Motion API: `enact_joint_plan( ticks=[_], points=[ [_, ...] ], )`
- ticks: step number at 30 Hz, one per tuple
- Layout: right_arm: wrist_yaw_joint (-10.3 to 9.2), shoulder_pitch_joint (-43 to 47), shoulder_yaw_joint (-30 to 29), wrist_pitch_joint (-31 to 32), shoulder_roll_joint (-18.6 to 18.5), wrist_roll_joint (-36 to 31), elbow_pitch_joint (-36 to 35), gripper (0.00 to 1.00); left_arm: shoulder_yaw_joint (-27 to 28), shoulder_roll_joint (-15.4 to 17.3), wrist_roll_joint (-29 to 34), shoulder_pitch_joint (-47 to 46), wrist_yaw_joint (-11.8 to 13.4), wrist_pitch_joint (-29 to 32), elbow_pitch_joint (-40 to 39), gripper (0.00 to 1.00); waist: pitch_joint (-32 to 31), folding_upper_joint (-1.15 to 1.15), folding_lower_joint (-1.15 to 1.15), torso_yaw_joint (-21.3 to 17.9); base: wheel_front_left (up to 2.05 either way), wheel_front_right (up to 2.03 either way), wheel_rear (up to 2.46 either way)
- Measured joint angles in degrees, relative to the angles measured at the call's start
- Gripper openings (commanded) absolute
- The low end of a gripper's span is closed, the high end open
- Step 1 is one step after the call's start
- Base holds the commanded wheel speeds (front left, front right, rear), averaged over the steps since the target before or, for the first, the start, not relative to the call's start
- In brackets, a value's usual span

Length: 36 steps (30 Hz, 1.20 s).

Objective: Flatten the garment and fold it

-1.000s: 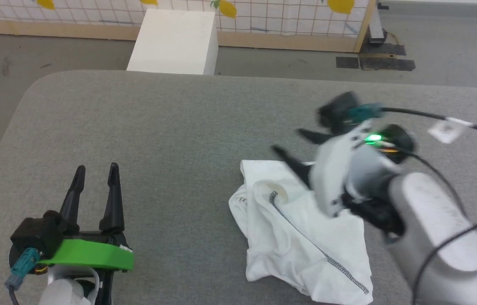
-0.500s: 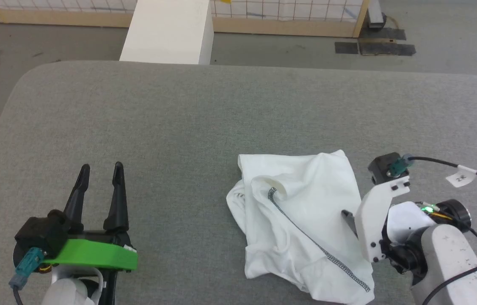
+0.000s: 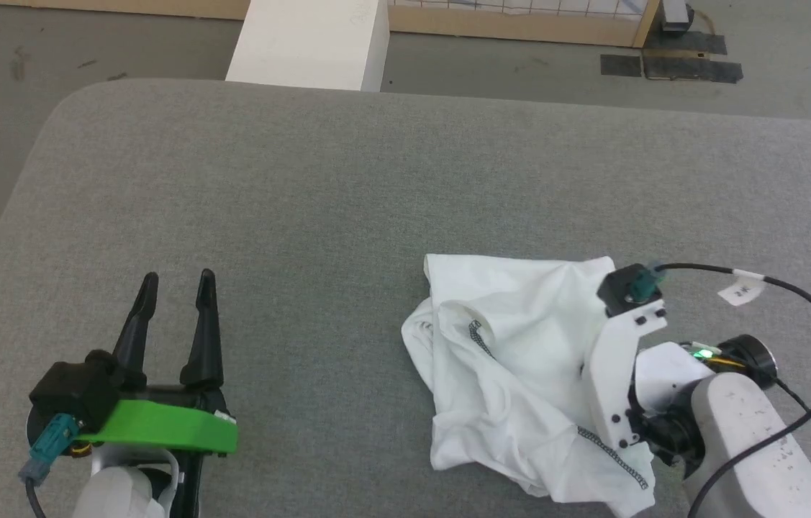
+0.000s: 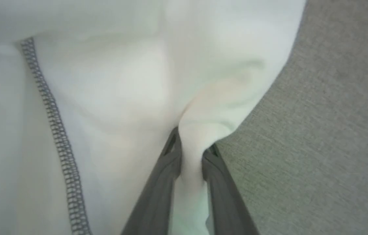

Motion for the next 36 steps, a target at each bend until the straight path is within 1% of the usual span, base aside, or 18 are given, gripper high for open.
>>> enact_joint_plan(
  ticks=[1, 2, 3, 8, 11, 12, 15, 20, 24, 26, 31, 36],
  points=[
    [0.0, -0.2, 1.4, -0.1, -0.7, 0.4, -0.4, 0.0, 0.1, 0.0, -0.1, 0.0, 0.0, 0.0, 0.0, 1.0, -0.1, 0.0, 0.0, -0.2, 0.0, 0.0, 0.0],
    [0.0, -1.1, 5.5, 0.0, -3.4, 1.9, -2.1, 0.0, 0.8, 0.1, -0.3, 0.1, 0.0, 0.0, -0.5, 1.0, -0.2, 0.0, 0.0, -1.1, 0.0, 0.0, 0.0],
    [-0.01, -1.7, 7.5, 0.5, -4.7, 2.6, -3.0, 0.0, 1.0, 0.1, -0.3, 0.1, 0.0, 0.0, -0.6, 1.0, -0.3, 0.0, 0.0, -1.7, 0.0, 0.0, 0.0],
    [0.0, -7.9, 16.5, 3.6, -10.3, 7.3, -7.9, 0.0, 2.6, 0.7, -0.3, 1.1, 0.0, 0.0, -2.3, 1.0, -0.5, 0.0, 0.0, -5.9, 0.0, 0.0, 0.0],
    [0.0, -12.6, 19.9, 5.0, -12.2, 10.3, -9.9, 0.0, 3.8, 0.7, -0.3, 1.5, 0.0, 0.0, -3.5, 1.0, -0.5, 0.0, 0.0, -9.3, 0.0, 0.0, 0.0],
    [0.0, -15.1, 21.0, 5.3, -12.9, 11.8, -10.4, 0.0, 3.8, 0.7, -0.3, 1.5, 0.0, 0.0, -4.1, 1.0, -0.2, 0.0, 0.0, -11.8, 0.0, 0.0, 0.0],
    [0.0, -18.1, 22.2, 5.4, -14.4, 13.0, -10.7, 0.0, 4.0, 0.9, -0.3, 1.2, 0.0, 0.0, -5.0, 1.0, 0.6, 0.0, 0.0, -15.9, 0.0, 0.0, 0.0],
    [0.0, -22.1, 21.3, 3.9, -17.4, 13.1, -9.6, 0.0, 4.8, 2.5, -0.3, -0.3, 0.0, 0.0, -6.6, 1.0, 3.0, 0.0, 0.0, -22.4, 0.0, 0.0, 0.0],
    [0.0, -23.6, 18.8, 2.4, -20.5, 12.1, -8.3, 0.0, 5.4, 4.8, -0.1, -1.2, 0.0, 0.0, -8.5, 1.0, 6.2, 0.0, 0.0, -25.5, 0.0, 0.0, 0.0],
    [0.0, -24.0, 16.5, 1.6, -22.0, 11.0, -7.5, 0.0, 5.6, 6.4, 0.1, -1.8, 0.0, 0.3, -9.6, 1.0, 8.4, 0.0, 0.0, -26.8, 0.0, 0.0, 0.0],
    [0.0, -24.3, 9.3, -1.6, -25.8, 8.5, -4.0, 0.0, 6.0, 9.6, 0.0, -3.7, 0.0, 2.2, -12.7, 1.0, 14.0, 0.0, 0.0, -28.6, 0.0, 0.0, 0.0],
    [0.01, -24.4, 0.6, -5.2, -28.3, 4.7, 0.6, 0.0, 6.2, 11.3, 0.0, -4.9, 0.0, 3.7, -15.0, 1.0, 19.8, 0.0, 0.01, -28.3, 0.0, 0.0, 0.0]
  ],
)
